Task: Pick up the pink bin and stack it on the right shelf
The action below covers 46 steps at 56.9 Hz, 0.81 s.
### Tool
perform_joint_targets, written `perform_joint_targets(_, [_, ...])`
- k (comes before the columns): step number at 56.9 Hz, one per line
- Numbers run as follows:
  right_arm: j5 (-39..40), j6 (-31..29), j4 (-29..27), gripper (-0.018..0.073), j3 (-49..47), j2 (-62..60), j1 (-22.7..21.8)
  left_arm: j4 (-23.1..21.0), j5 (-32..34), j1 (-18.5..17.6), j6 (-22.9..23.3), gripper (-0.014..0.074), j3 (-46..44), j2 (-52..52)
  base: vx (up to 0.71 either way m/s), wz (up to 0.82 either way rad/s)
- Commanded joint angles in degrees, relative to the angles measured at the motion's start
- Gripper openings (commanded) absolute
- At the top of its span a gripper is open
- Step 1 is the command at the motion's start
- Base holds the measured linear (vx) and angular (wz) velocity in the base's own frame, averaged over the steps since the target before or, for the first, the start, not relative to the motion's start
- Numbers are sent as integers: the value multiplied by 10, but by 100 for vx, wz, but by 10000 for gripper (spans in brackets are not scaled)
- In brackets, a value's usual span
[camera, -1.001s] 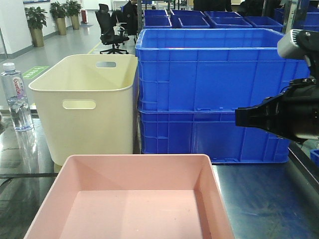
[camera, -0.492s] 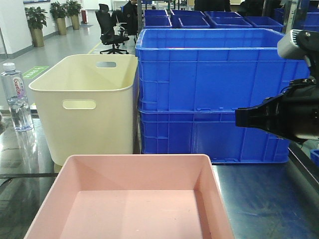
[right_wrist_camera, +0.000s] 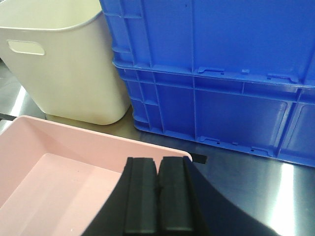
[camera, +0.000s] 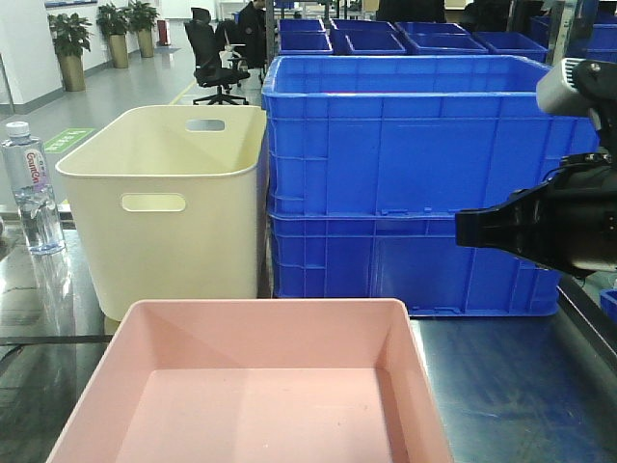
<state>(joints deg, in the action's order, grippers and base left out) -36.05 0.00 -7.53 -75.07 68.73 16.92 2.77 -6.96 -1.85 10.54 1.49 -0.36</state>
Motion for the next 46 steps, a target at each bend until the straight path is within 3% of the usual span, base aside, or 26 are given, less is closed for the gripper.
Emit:
perform_joint_targets(1, [41, -7, -2, -12, -17, -12, -4, -1, 24, 1, 5, -2, 5, -6, 0, 0])
perform_joint_targets(29, [42, -7, -2, -11, -17, -12, -4, -1, 22, 1, 5, -2, 5, -6, 0, 0])
perform_joint_targets(37, [30, -17, 58, -11, -17, -28, -7, -1, 22, 1, 5, -2, 5, -6, 0, 0])
perform_joint_targets(46, [80, -8, 39, -11, 72, -116, -66, -1, 22, 1, 5, -2, 5, -6, 0, 0])
